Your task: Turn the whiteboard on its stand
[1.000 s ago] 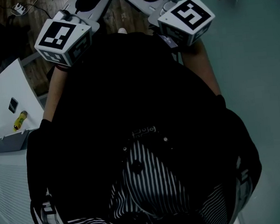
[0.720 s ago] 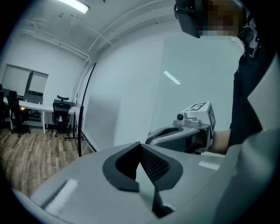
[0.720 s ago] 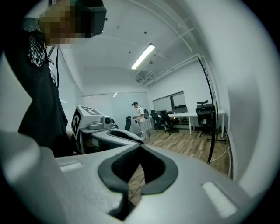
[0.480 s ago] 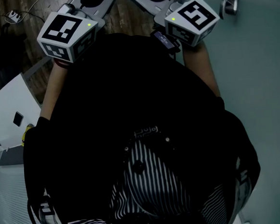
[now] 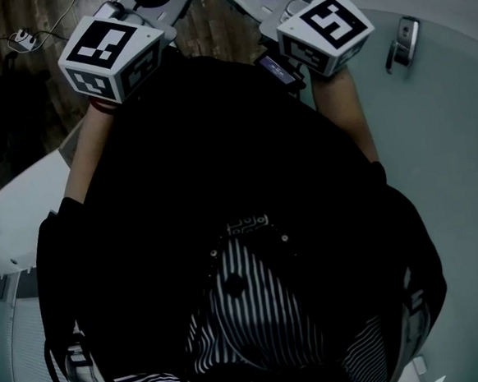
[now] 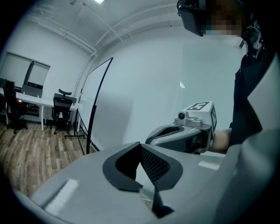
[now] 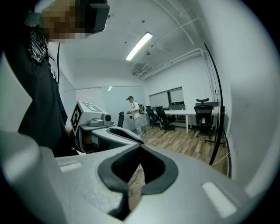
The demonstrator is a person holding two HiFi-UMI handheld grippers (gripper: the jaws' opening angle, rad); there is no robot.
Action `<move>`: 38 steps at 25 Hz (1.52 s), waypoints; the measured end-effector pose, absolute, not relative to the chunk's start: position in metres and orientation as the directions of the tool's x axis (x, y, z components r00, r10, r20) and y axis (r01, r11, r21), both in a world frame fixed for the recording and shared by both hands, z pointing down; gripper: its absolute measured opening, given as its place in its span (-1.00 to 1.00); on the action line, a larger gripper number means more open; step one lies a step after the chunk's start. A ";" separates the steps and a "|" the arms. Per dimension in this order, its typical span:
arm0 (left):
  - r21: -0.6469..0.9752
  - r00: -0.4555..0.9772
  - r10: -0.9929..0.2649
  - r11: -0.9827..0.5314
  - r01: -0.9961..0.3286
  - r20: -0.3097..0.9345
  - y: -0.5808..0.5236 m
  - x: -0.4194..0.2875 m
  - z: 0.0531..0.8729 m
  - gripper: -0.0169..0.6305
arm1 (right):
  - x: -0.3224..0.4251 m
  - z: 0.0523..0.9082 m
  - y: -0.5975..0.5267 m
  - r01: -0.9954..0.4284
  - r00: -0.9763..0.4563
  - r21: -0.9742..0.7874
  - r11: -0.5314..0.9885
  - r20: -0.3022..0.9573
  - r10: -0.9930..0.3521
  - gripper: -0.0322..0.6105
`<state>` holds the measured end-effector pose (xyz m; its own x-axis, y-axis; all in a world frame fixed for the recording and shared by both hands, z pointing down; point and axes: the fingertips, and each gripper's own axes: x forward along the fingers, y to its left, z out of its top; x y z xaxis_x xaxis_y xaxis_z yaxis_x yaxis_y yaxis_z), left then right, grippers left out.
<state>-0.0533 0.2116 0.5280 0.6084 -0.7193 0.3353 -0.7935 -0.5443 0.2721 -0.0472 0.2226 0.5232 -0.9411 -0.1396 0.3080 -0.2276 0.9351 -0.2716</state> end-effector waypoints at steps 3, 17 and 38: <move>0.255 0.634 -0.699 -0.581 -0.773 0.330 0.211 -0.049 0.515 -0.95 | -0.044 0.514 0.222 -0.239 -0.931 -0.275 0.932 0.337 -0.139 -0.89; 0.289 0.637 -0.685 -0.568 -0.771 0.352 0.213 -0.049 0.530 -0.95 | -0.043 0.530 0.225 -0.281 -0.915 -0.276 0.919 0.367 -0.170 -0.89; 0.227 0.495 -0.784 -0.441 -0.869 0.373 0.198 -0.078 0.530 -0.95 | -0.070 0.531 0.210 -0.112 -0.950 -0.278 0.954 0.311 -0.021 -0.90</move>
